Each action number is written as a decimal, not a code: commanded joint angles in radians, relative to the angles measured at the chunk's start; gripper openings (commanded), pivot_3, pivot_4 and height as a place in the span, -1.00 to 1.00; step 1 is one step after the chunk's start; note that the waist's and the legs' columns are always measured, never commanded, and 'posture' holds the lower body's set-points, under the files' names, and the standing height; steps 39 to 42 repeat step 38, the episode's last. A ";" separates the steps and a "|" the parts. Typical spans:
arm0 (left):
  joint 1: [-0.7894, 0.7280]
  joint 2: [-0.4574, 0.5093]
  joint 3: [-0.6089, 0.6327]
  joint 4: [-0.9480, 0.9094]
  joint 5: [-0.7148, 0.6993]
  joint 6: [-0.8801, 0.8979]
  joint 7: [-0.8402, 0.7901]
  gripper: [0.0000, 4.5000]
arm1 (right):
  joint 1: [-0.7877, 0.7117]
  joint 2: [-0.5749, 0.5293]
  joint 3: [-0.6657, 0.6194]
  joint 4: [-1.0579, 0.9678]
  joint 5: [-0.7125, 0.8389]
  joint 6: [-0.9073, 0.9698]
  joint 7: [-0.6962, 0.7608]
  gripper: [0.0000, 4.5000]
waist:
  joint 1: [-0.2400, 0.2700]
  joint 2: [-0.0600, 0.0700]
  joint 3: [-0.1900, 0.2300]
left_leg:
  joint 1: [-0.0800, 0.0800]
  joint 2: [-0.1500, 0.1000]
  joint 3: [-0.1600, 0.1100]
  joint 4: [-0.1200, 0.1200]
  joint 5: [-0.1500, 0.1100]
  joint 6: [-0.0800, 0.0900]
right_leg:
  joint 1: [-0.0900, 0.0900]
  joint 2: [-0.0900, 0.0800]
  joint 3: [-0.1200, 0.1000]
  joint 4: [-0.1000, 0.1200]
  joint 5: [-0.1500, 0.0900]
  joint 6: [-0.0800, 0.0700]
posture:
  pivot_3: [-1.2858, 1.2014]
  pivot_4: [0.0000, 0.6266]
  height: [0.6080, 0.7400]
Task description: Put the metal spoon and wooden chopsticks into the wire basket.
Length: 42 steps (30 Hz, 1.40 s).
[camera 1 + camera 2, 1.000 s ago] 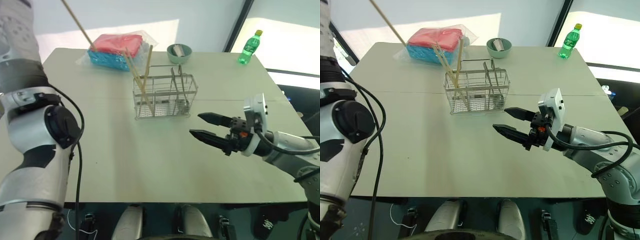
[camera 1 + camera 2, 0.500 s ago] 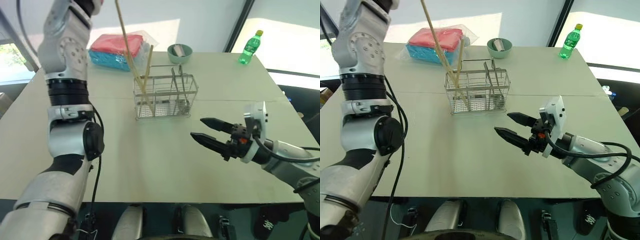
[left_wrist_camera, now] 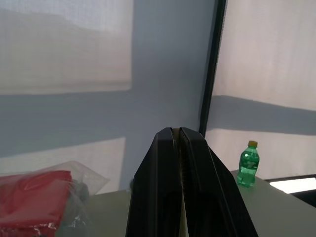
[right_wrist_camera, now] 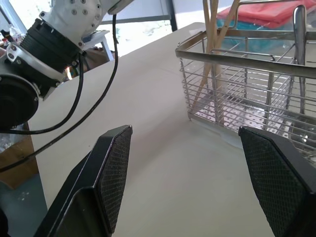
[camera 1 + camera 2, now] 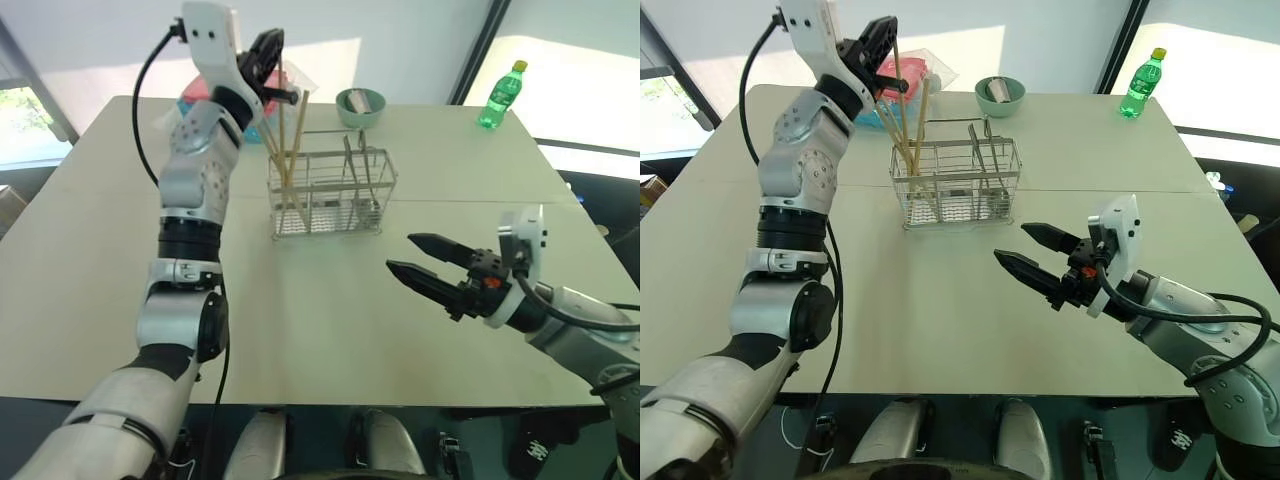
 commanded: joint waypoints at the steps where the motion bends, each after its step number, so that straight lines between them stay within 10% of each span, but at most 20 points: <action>1: 0.014 -0.012 -0.009 -0.068 0.004 -0.010 0.013 -0.85 | -0.020 -0.012 -0.024 -0.014 0.009 -0.017 0.000 0.59 | 0.000 0.000 0.000 | 0.000 0.000 0.000 0.000 0.000 0.000 | 0.000 0.000 0.000 0.000 0.000 0.000 | 0.03 -0.52 -0.10; 10: 0.050 0.016 0.020 -0.203 -0.051 0.122 0.007 0.96 | -0.053 -0.021 -0.006 0.019 -0.012 -0.017 0.020 0.59 | 0.000 0.000 0.000 | 0.000 0.000 0.000 0.000 0.000 0.000 | 0.001 0.000 0.000 0.000 0.000 0.000 | 0.03 -0.52 -0.10; 16: 0.071 0.208 0.019 -0.369 -0.188 0.366 -0.180 0.99 | -0.097 -0.050 0.005 0.077 -0.077 -0.033 0.085 0.59 | -0.008 0.003 0.001 | 0.001 0.001 0.000 0.000 0.000 0.000 | 0.000 0.001 0.000 0.000 0.000 0.000 | 0.03 -0.52 -0.10; 27: 0.456 0.856 0.044 -0.545 -0.230 0.363 -0.849 0.99 | -0.258 -0.130 0.045 0.288 -0.241 -0.087 0.297 0.59 | -0.029 0.009 0.002 | 0.001 0.002 0.001 -0.002 0.000 0.000 | -0.001 0.000 0.001 0.000 -0.003 -0.005 | 0.03 -0.52 -0.10; 42: 0.617 0.957 0.174 -0.618 -0.212 0.351 -0.834 0.99 | -0.326 -0.083 0.093 0.290 -0.274 -0.089 0.368 0.59 | -0.027 0.010 0.003 | 0.000 0.002 0.000 -0.003 0.000 0.000 | -0.002 -0.001 0.001 -0.002 -0.003 -0.006 | 0.03 -0.52 -0.10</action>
